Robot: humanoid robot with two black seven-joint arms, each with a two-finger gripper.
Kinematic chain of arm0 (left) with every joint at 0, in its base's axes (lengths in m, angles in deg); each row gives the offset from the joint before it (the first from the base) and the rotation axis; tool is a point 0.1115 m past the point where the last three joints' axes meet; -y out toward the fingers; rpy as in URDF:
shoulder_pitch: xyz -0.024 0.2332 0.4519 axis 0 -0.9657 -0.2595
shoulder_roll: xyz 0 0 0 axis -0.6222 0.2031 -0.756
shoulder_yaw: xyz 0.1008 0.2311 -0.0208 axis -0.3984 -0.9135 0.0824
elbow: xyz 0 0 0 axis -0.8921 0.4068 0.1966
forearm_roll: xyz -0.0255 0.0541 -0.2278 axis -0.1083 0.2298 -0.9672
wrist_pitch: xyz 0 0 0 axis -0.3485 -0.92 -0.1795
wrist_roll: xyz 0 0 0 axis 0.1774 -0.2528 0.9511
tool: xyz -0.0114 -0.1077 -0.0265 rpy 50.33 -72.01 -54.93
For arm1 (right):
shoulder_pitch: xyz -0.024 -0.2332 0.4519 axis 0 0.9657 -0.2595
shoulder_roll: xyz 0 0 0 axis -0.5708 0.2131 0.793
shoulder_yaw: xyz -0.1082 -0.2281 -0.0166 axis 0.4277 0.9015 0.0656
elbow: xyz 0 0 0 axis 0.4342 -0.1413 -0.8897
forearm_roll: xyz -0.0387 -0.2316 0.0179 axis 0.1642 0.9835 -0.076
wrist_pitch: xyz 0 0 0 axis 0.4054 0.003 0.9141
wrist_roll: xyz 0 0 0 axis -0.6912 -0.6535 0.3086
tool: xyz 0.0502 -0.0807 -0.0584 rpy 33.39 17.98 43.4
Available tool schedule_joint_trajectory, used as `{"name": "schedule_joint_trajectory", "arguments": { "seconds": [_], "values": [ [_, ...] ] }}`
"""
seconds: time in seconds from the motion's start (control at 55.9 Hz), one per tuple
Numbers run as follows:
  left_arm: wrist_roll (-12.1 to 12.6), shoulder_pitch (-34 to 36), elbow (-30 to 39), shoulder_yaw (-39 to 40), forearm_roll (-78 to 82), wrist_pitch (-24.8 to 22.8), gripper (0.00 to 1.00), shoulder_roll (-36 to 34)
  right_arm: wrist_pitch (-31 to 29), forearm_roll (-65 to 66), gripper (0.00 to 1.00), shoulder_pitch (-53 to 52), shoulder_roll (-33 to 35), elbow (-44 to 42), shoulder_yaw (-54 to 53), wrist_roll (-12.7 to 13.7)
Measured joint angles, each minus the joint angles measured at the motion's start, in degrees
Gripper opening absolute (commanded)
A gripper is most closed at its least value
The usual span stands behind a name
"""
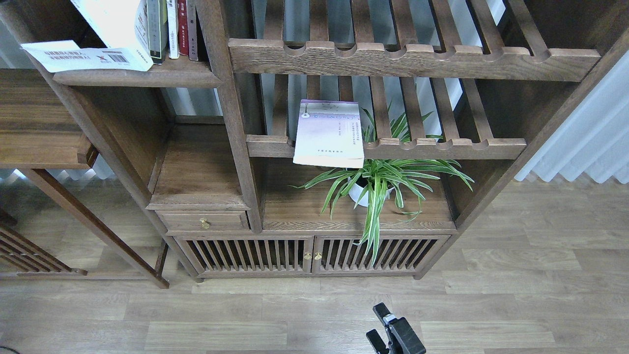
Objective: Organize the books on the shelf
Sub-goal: 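Open the left gripper and withdraw it from the top shelf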
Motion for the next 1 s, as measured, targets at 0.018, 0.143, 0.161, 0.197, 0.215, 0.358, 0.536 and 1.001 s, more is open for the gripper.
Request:
{"name": "schedule_joint_trajectory", "arguments": {
  "seconds": [0.018, 0.143, 0.161, 0.197, 0.215, 0.358, 0.536, 1.001],
  "values": [
    [0.0, 0.15, -0.41, 0.04, 0.12, 0.0, 0.16, 0.25, 0.0, 0.0, 0.99, 0.02, 0.0, 0.0, 0.0, -0.01],
    [0.0, 1.42, -3.61, 0.1, 0.7, 0.0, 0.17, 1.48, 0.0, 0.0, 0.99, 0.05, 0.0, 0.0, 0.0, -0.03],
    [0.0, 1.53, -3.92, 0.1, 0.73, 0.0, 0.18, 1.62, 0.0, 0.0, 0.99, 0.06, 0.0, 0.0, 0.0, -0.02],
    [0.0, 1.88, -5.25, -0.03, 0.79, 0.0, 0.21, 2.4, 0.0, 0.0, 0.99, 0.06, 0.0, 0.0, 0.0, -0.02],
    [0.0, 1.9, -5.37, -0.07, 0.79, 0.0, 0.25, 2.48, 0.0, -0.01, 0.99, 0.06, 0.0, 0.0, 0.0, -0.02],
    [-0.04, 1.87, -6.13, -0.41, 0.8, 0.02, 0.5, 4.2, 0.0, 0.0, 0.99, 0.15, 0.0, 0.01, 0.0, -0.02],
    [-0.01, 1.59, -6.18, -0.77, 1.09, 0.02, 1.0, 4.92, 0.0, -0.01, 0.99, 0.23, 0.0, 0.01, -0.07, -0.02],
    [0.02, 1.09, 0.02, 0.49, -0.73, 0.0, 1.0, -0.24, 0.0, -0.12, 0.99, -0.13, 0.0, 0.01, -0.32, -0.05]
  ]
}}
